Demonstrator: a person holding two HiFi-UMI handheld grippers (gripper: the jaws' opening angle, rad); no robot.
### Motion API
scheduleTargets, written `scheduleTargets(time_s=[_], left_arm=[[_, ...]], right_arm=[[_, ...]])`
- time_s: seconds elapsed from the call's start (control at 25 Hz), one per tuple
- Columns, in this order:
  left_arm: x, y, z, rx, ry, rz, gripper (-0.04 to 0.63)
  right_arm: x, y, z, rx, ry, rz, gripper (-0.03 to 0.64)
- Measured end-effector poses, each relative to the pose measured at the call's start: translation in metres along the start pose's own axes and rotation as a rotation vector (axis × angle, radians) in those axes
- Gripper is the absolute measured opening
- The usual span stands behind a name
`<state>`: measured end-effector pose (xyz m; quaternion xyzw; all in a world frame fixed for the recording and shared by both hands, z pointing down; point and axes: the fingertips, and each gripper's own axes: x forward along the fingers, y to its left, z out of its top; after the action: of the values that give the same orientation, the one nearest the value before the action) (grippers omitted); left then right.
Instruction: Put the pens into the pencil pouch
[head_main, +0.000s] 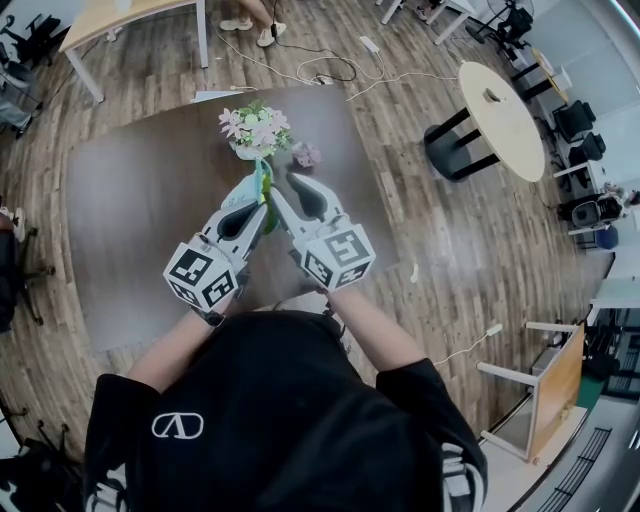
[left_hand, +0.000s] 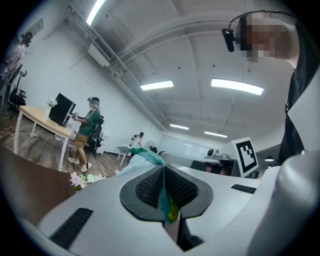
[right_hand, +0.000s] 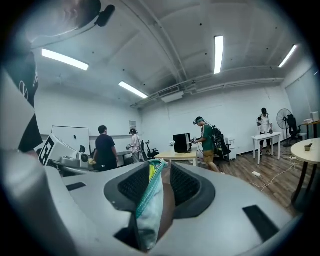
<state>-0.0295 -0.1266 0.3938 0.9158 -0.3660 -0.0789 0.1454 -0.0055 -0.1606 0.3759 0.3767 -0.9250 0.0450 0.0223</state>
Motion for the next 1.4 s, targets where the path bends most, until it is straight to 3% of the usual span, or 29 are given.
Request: scheduleTargets(time_s=[0.4,0.72,0.92,1.08,1.2,1.4], left_arm=[[-0.001,0.013,-0.018,0.002,0.037,0.030,0.012],[-0.010,0.063,-0.056,0.066,0.121,0.140,0.012],[-0.010,0.115,-0.121,0.166,0.240,0.214,0.012],[-0.010,0.146,-0.192,0.187,0.376,0.250,0.013],[-0.005,0.158,-0.240,0.215,0.460,0.244,0.013],[0.023,0.150,-0.289,0.231,0.510,0.196,0.014]], right_arm=[[0.002,-0.009,-0.023,0.015,0.055,-0.029,0.137],[-0.021,-0.029,-0.026,0.045,0.051,-0.107,0.137],[-0.040,-0.042,-0.048,0.076,0.087,-0.156,0.137],[-0.058,-0.048,-0.070,0.111,0.133,-0.196,0.137],[-0.067,-0.051,-0.087,0.135,0.163,-0.221,0.137],[-0.084,-0.057,-0.110,0.168,0.204,-0.264,0.137]])
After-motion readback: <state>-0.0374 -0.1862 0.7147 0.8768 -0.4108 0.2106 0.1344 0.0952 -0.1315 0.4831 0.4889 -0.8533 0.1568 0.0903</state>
